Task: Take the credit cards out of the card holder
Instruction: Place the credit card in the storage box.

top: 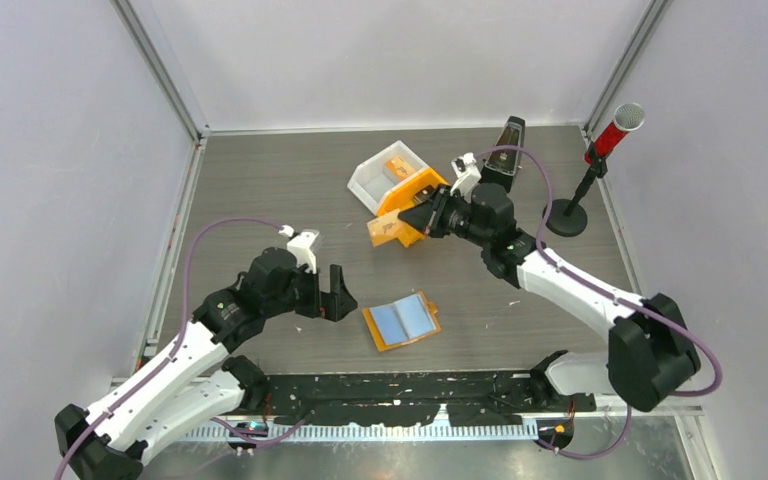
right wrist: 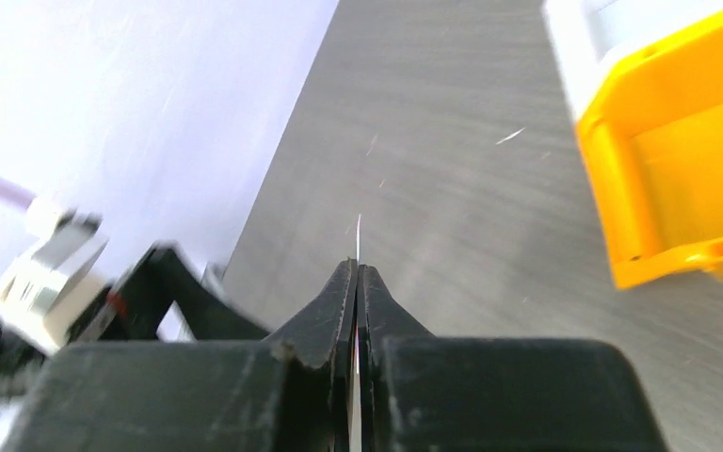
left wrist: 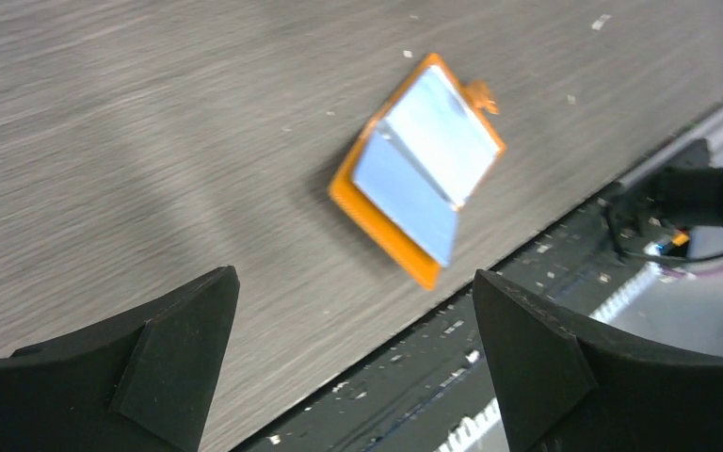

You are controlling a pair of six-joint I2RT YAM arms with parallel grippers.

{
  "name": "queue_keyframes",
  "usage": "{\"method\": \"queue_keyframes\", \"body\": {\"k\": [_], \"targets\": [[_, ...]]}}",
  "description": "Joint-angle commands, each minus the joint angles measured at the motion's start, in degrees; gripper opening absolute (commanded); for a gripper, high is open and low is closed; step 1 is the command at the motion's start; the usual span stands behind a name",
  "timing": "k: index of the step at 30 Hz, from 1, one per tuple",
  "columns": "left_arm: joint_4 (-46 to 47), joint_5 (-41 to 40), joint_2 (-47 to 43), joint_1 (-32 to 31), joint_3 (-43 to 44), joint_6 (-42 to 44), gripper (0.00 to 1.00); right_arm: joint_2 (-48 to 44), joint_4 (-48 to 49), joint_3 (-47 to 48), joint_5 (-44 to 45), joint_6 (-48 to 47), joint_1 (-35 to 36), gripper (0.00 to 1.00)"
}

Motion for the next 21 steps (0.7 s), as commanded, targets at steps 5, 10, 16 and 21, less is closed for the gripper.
{"method": "queue_keyframes", "body": {"k": [5,10,16,21], "targets": [[-6.08,-11.55,1.56,-0.26,2.54,1.81,0.99,10.31,14.24,5.93,31.08,11.65,-0.43,0.05],[-5.46,-9.55,3.05,-0.25,2.73,1.39,0.99,19.95,15.26,12.67,42.41,15.55,-0.38,0.05],[-7.89,-4.79,1.06,-0.28,3.97,-0.74,0.99,28.82,14.11,20.21,52.55,23.71,0.29,0.05],[-10.16,-6.86,-5.4,-0.18,3.25,-2.27,0.99,34.05,9.31,25.87,59.9,26.9,1.68,0.05]]}}
